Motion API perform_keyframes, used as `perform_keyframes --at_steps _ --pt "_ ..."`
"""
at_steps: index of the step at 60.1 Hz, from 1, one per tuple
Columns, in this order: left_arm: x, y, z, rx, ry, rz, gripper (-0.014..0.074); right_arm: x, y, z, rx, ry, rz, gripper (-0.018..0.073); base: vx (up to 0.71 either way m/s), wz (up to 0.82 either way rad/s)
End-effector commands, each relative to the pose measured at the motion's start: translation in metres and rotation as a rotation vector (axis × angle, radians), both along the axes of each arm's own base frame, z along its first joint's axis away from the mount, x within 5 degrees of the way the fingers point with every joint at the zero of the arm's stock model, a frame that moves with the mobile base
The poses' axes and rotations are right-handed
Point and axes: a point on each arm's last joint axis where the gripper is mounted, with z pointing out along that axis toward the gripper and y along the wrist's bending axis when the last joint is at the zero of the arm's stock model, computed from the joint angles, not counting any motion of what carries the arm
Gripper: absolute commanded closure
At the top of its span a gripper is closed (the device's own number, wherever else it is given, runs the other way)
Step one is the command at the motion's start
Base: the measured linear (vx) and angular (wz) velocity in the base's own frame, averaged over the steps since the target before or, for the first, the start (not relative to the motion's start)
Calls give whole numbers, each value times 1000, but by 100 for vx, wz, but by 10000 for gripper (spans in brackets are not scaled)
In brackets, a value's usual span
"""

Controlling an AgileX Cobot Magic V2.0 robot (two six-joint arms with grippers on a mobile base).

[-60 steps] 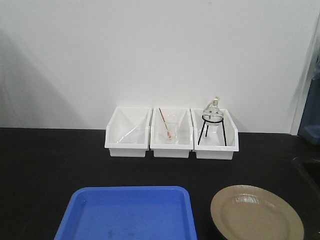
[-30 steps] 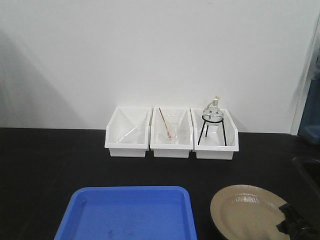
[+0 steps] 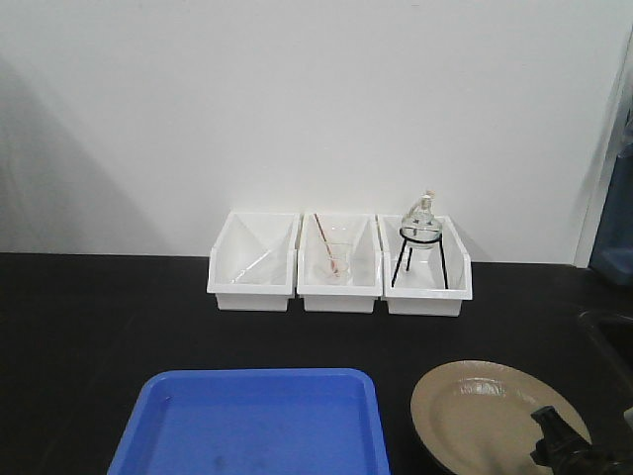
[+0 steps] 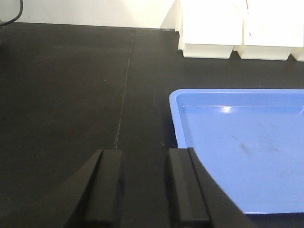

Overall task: Place disk in tray to left cabinet
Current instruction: 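Reach the right gripper to the beige plate's rim and grasp it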

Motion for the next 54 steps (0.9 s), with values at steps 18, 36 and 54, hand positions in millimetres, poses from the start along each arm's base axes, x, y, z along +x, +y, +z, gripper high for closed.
perform_keyframes --at_steps 18,36,54 --pt "4 -1 16 -12 -92 -5 231 11 -3 8 -61 -86 10 199 0 0" --pt "3 -1 14 -11 -70 -4 232 14 -4 11 -109 -120 47 317 0 0" --pt "3 -1 14 -11 -69 -4 231 11 -5 38 -110 -212 36 472 0 0"
